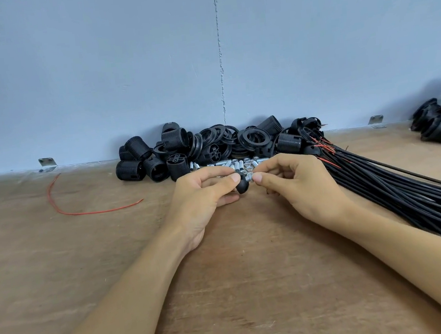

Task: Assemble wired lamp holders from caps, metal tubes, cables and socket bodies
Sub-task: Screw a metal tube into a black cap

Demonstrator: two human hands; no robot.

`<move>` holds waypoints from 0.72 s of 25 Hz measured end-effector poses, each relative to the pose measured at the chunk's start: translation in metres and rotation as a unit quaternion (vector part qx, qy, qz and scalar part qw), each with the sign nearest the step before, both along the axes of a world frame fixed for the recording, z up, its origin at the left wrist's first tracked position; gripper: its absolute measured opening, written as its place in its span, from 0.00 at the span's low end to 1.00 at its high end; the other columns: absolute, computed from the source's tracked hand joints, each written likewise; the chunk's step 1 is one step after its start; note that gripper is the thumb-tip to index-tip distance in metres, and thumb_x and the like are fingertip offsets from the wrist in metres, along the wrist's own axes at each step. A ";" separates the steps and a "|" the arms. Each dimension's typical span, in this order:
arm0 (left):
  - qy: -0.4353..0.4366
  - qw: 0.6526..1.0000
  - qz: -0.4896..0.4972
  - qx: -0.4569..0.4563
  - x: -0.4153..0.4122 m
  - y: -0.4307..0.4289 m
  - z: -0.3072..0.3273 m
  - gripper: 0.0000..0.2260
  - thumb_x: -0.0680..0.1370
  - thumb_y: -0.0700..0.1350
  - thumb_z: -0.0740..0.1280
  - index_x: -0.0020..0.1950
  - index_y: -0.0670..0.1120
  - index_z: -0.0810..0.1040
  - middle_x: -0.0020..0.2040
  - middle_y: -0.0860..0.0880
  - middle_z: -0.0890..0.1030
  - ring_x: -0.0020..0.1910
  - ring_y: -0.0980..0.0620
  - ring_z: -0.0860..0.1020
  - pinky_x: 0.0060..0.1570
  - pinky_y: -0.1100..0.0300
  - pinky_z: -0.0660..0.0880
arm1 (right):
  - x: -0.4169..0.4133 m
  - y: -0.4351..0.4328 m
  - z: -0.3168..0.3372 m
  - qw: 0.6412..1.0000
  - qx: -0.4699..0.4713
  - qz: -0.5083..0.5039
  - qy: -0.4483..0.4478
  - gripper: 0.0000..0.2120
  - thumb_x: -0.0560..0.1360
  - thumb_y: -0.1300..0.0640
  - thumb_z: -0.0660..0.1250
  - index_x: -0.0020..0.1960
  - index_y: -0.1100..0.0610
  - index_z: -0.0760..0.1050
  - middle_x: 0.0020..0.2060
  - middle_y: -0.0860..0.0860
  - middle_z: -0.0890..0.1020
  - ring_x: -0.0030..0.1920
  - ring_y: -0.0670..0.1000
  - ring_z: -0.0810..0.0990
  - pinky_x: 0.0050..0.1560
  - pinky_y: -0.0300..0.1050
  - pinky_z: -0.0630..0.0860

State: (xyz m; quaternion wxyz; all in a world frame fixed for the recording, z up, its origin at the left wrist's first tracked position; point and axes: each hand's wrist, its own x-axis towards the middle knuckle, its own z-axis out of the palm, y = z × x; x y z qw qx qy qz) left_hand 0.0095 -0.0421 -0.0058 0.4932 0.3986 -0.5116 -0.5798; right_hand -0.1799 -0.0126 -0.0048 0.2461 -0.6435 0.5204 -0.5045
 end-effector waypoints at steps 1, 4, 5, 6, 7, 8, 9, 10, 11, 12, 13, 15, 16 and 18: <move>0.000 1.000 0.001 -0.002 0.000 0.000 0.000 0.06 0.74 0.36 0.76 0.50 0.41 0.85 0.41 0.41 0.86 0.43 0.50 0.86 0.43 0.59 0.83 | 0.000 0.000 0.000 1.000 0.002 0.000 0.004 0.03 0.74 0.53 0.75 0.42 0.47 0.83 0.34 0.44 0.84 0.35 0.42 0.79 0.41 0.37 0.77; 0.001 1.000 0.001 -0.006 0.001 0.000 0.001 0.06 0.74 0.36 0.76 0.51 0.41 0.85 0.41 0.40 0.86 0.43 0.51 0.86 0.44 0.59 0.83 | 0.000 0.001 0.000 1.000 0.000 -0.010 0.023 0.03 0.75 0.51 0.74 0.42 0.47 0.83 0.35 0.44 0.85 0.35 0.39 0.79 0.42 0.34 0.76; 0.001 1.000 0.000 -0.006 0.001 0.000 0.001 0.06 0.74 0.36 0.76 0.51 0.41 0.85 0.42 0.40 0.86 0.43 0.51 0.86 0.44 0.59 0.83 | 0.000 0.001 0.000 0.999 -0.002 -0.015 0.029 0.03 0.75 0.51 0.74 0.42 0.47 0.83 0.35 0.44 0.85 0.35 0.39 0.80 0.42 0.34 0.76; 0.000 1.000 -0.001 -0.006 0.000 0.000 0.001 0.06 0.74 0.36 0.76 0.51 0.42 0.85 0.41 0.41 0.86 0.43 0.51 0.86 0.43 0.60 0.83 | 0.000 0.001 0.000 0.999 -0.003 -0.020 0.034 0.04 0.75 0.51 0.74 0.42 0.47 0.82 0.35 0.44 0.85 0.35 0.40 0.80 0.42 0.34 0.76; -0.001 1.000 -0.003 -0.007 0.000 0.000 0.001 0.06 0.74 0.37 0.76 0.51 0.42 0.85 0.41 0.41 0.86 0.43 0.51 0.86 0.43 0.60 0.82 | 0.001 0.001 0.000 0.999 -0.003 -0.026 0.040 0.04 0.75 0.51 0.74 0.41 0.46 0.82 0.35 0.45 0.85 0.36 0.41 0.80 0.42 0.35 0.76; -0.003 1.000 -0.006 -0.009 0.000 0.000 0.001 0.06 0.74 0.37 0.76 0.51 0.42 0.85 0.41 0.41 0.87 0.43 0.51 0.86 0.43 0.60 0.82 | 0.001 0.001 0.000 0.998 -0.004 -0.031 0.045 0.05 0.75 0.51 0.74 0.41 0.46 0.82 0.35 0.45 0.85 0.36 0.41 0.80 0.43 0.36 0.77; -0.004 1.000 -0.008 -0.010 0.000 0.000 0.001 0.06 0.74 0.37 0.76 0.51 0.42 0.85 0.42 0.41 0.87 0.44 0.51 0.86 0.44 0.60 0.82 | 0.001 0.001 0.000 0.998 -0.006 -0.034 0.052 0.05 0.75 0.51 0.74 0.40 0.46 0.82 0.34 0.45 0.84 0.36 0.41 0.80 0.43 0.36 0.77; -0.004 1.000 -0.008 -0.011 0.001 0.000 0.001 0.06 0.74 0.37 0.76 0.51 0.42 0.85 0.42 0.41 0.87 0.44 0.50 0.86 0.44 0.60 0.82 | 0.002 0.000 0.000 0.998 -0.008 -0.036 0.059 0.06 0.75 0.51 0.73 0.40 0.46 0.81 0.34 0.44 0.84 0.35 0.40 0.79 0.42 0.35 0.75; -0.003 1.000 -0.007 -0.012 0.001 0.000 0.001 0.06 0.74 0.37 0.76 0.51 0.42 0.85 0.42 0.41 0.87 0.44 0.51 0.86 0.44 0.61 0.82 | 0.003 0.000 0.001 0.997 -0.010 -0.038 0.067 0.07 0.76 0.50 0.73 0.39 0.47 0.81 0.33 0.43 0.84 0.35 0.39 0.79 0.41 0.32 0.73; -0.001 1.000 -0.005 -0.012 0.001 -0.001 0.001 0.06 0.74 0.36 0.76 0.51 0.42 0.85 0.42 0.39 0.87 0.44 0.51 0.86 0.44 0.61 0.82 | 0.003 0.000 0.001 0.996 -0.011 -0.043 0.076 0.08 0.76 0.49 0.72 0.38 0.47 0.81 0.32 0.42 0.83 0.33 0.38 0.77 0.39 0.30 0.71; 0.001 1.000 -0.002 -0.011 0.001 -0.001 0.001 0.06 0.74 0.36 0.76 0.51 0.42 0.85 0.43 0.37 0.86 0.44 0.50 0.86 0.44 0.61 0.82 | 0.003 0.000 0.001 0.995 -0.012 -0.049 0.086 0.10 0.76 0.49 0.72 0.37 0.48 0.80 0.31 0.42 0.83 0.32 0.38 0.76 0.38 0.30 0.69; 0.002 1.000 0.000 -0.012 0.000 0.000 0.000 0.06 0.74 0.36 0.76 0.51 0.41 0.85 0.45 0.35 0.85 0.44 0.49 0.86 0.44 0.60 0.82 | 0.004 0.001 0.001 0.992 -0.014 -0.067 0.107 0.15 0.77 0.46 0.70 0.34 0.51 0.79 0.29 0.42 0.81 0.29 0.39 0.75 0.35 0.30 0.67; 0.001 1.000 0.001 -0.014 0.000 0.000 0.000 0.06 0.74 0.37 0.76 0.51 0.40 0.85 0.45 0.35 0.85 0.44 0.49 0.86 0.44 0.60 0.82 | 0.005 0.001 0.001 0.990 -0.014 -0.074 0.117 0.17 0.78 0.45 0.69 0.33 0.51 0.79 0.28 0.43 0.81 0.29 0.40 0.75 0.34 0.31 0.67; -0.004 1.000 0.003 -0.019 -0.001 -0.001 -0.001 0.05 0.74 0.37 0.76 0.49 0.41 0.85 0.42 0.38 0.86 0.43 0.51 0.86 0.43 0.61 0.82 | 0.005 0.000 0.001 0.987 -0.010 -0.081 0.135 0.19 0.79 0.44 0.66 0.33 0.53 0.79 0.28 0.47 0.82 0.31 0.43 0.77 0.37 0.35 0.70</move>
